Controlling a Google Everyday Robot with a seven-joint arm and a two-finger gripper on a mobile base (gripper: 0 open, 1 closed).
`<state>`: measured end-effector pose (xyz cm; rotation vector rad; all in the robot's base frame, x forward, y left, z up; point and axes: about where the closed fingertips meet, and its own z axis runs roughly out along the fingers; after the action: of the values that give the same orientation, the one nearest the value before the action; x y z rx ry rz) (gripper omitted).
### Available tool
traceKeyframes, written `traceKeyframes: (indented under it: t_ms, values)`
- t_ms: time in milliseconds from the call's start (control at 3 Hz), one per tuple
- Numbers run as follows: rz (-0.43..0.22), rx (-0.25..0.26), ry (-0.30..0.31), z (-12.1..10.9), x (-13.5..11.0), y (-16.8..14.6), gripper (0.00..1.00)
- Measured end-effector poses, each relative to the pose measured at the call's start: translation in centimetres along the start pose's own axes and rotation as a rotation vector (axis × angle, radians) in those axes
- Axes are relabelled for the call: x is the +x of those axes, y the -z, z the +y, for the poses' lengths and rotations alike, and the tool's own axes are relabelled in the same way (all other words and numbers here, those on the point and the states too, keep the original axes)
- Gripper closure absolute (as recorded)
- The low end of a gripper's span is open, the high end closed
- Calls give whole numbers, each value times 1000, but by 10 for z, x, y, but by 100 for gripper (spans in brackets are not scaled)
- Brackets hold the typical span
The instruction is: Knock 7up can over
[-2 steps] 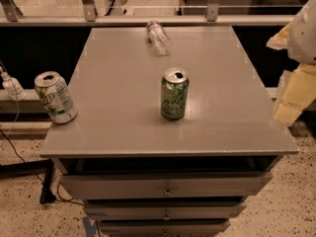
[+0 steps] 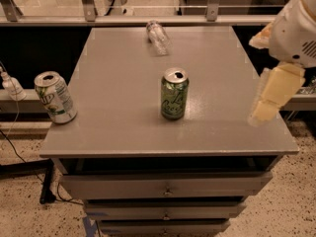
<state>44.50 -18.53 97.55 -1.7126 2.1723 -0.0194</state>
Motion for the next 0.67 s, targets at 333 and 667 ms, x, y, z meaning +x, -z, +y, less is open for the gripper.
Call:
traceKeyframes:
  t_ms: [333, 667]
  values:
    - [-130, -18, 23, -3, -53, -11, 0]
    - [-250, -32, 55, -5, -107, -18, 0]
